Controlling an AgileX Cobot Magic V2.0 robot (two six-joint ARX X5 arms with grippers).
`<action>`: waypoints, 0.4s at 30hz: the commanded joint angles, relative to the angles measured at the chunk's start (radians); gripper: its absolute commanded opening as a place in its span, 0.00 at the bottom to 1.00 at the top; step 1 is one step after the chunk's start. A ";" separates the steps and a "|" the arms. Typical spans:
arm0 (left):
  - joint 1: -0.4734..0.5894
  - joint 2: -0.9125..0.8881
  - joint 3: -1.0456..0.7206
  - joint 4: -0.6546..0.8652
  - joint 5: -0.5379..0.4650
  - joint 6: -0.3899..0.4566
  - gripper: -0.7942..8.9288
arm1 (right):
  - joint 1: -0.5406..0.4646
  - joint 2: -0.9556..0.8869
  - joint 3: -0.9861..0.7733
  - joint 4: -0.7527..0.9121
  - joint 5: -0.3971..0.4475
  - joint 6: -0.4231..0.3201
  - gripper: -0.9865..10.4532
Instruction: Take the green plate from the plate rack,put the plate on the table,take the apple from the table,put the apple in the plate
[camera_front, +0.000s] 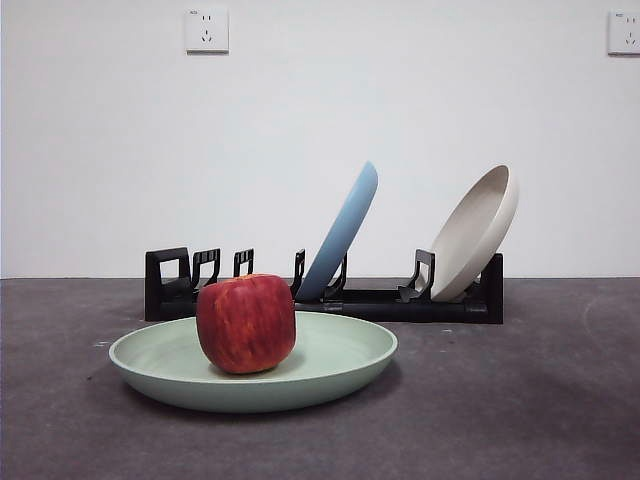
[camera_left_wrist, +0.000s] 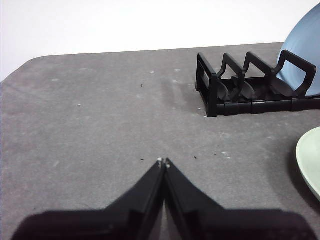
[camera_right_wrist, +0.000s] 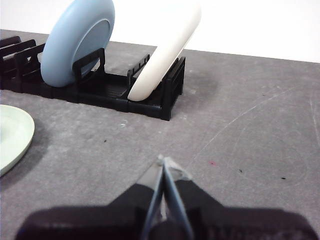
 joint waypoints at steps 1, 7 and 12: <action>0.003 -0.002 -0.013 0.003 0.000 -0.006 0.08 | 0.001 0.000 -0.016 0.003 -0.003 0.008 0.09; 0.003 -0.002 -0.013 0.003 0.000 -0.006 0.08 | 0.000 0.002 -0.016 0.003 -0.003 0.008 0.09; 0.003 -0.002 -0.013 0.003 0.000 -0.006 0.08 | 0.000 0.002 -0.016 0.003 -0.003 0.008 0.09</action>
